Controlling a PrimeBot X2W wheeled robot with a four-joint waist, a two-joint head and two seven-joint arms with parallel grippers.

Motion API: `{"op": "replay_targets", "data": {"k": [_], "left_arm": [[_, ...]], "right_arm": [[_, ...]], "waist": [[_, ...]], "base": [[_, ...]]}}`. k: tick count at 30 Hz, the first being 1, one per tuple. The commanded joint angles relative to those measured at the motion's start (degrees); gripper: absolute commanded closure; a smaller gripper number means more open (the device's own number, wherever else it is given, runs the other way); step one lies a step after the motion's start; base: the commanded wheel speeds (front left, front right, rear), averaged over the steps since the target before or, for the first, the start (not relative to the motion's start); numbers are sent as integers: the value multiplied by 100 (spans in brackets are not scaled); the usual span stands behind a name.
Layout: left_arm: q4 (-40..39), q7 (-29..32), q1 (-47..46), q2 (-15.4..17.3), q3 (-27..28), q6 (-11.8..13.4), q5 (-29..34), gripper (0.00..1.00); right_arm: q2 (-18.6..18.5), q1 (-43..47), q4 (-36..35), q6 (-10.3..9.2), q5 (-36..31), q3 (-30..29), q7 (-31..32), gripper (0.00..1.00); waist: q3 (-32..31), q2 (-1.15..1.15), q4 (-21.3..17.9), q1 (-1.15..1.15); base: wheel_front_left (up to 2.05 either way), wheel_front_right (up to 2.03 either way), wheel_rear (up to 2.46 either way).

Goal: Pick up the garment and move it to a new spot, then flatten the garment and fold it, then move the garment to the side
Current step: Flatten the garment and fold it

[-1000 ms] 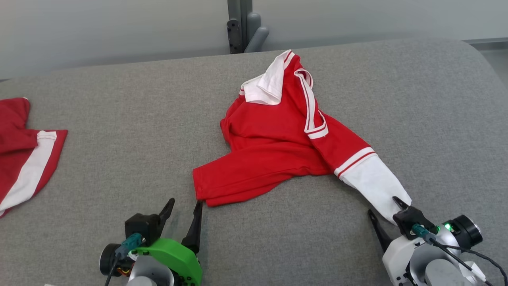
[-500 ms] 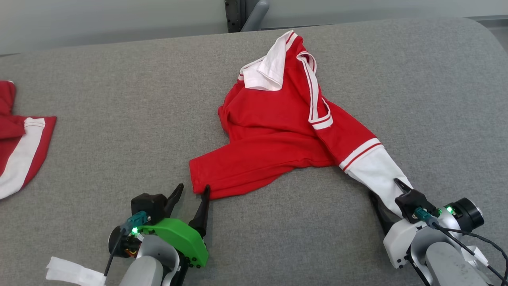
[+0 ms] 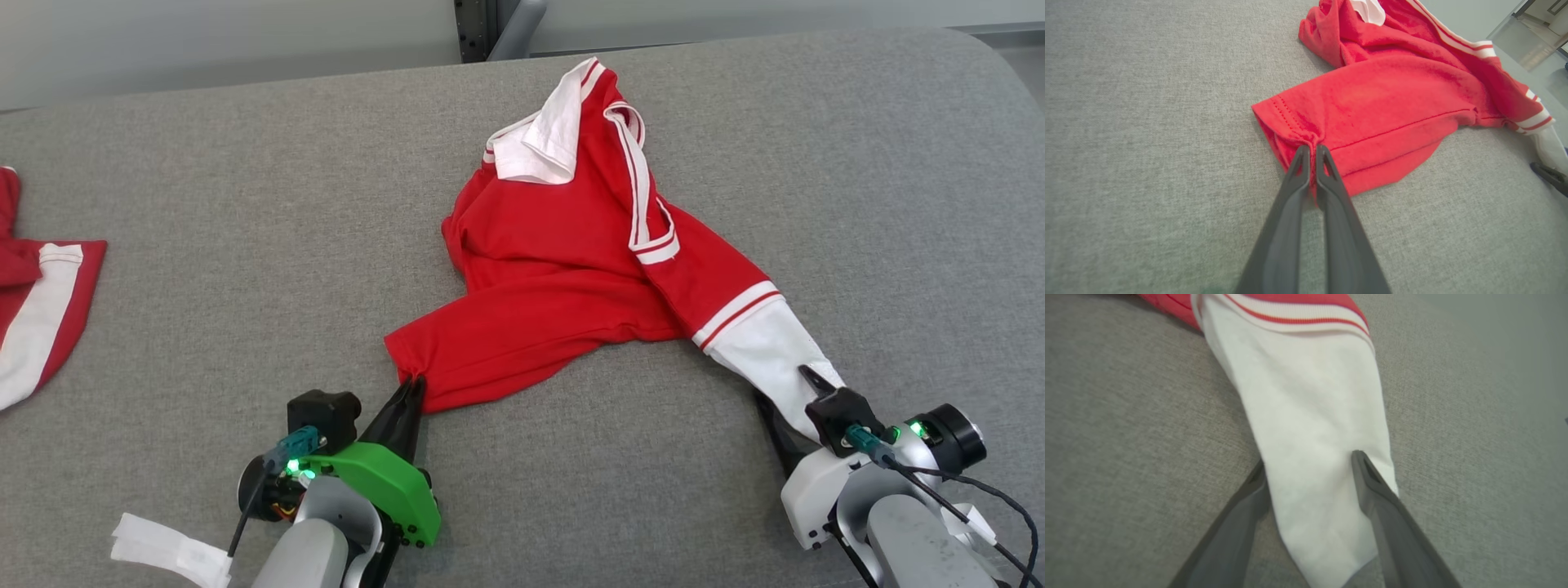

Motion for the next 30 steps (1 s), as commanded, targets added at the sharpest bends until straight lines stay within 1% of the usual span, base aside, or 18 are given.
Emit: {"op": "replay_targets", "data": {"k": [1,2,3,7,9,11,14,15,17,19,22,25,28,30], "left_arm": [[14,17,-105,13,-17,-9,-49,100],[20,20,-112,13,-37,-11,-53,100],[18,25,-122,13,-54,-13,-63,100],[-42,29,-102,13,-96,-24,-119,100],[-149,61,-38,12,-97,-37,-226,100],[-366,110,46,27,-61,-44,-373,100],[-918,264,180,167,26,-56,-560,100],[-918,264,180,167,26,-56,-560,100],[-1416,435,275,288,97,-53,-685,100],[-2003,645,385,421,176,-29,-821,100],[-2912,1018,543,652,346,58,-1000,100],[-3713,1426,602,896,503,150,-1143,100],[-4266,1837,452,1113,660,213,-1280,100],[-4505,2084,302,1250,757,245,-1394,100]], "right_arm": [[9,-4,129,-4,56,27,52,69],[10,-19,151,-4,61,8,65,96],[16,-32,168,-7,83,-41,67,100],[95,-63,242,-6,176,-103,106,100],[148,-83,218,-6,359,-172,109,100],[255,-81,91,-6,769,-268,179,100],[405,-70,-370,-5,1949,-350,566,100],[405,-70,-370,-5,1949,-350,566,100],[404,-27,-960,-5,3025,-323,1044,100],[223,72,-1729,-4,4024,-402,1601,100],[19,287,-2843,-1,5259,-641,2463,100],[-124,440,-3738,-1,6213,-1060,3223,100],[-70,530,-4345,-1,6891,-1451,3901,100],[12,478,-4652,-1,7206,-1679,4292,100]], "waist": [[-5,0,-2,0],[-8,0,-2,0],[-14,0,-1,0],[-56,0,-7,0],[-91,0,-11,0],[-141,0,-17,0],[-234,0,-33,0],[-234,0,-33,0],[-302,0,-50,0],[-370,0,-62,0],[-481,0,-76,0],[-562,0,-76,0],[-631,0,-77,0],[-678,0,-91,0]], "base": [[0,0,0],[0,0,0],[0,0,0],[0,0,0],[0,0,0],[0,0,0],[0,0,0],[0,0,0],[0,0,0],[0,0,0],[0,0,0],[0,0,0],[0,0,0],[0,0,0]]}}
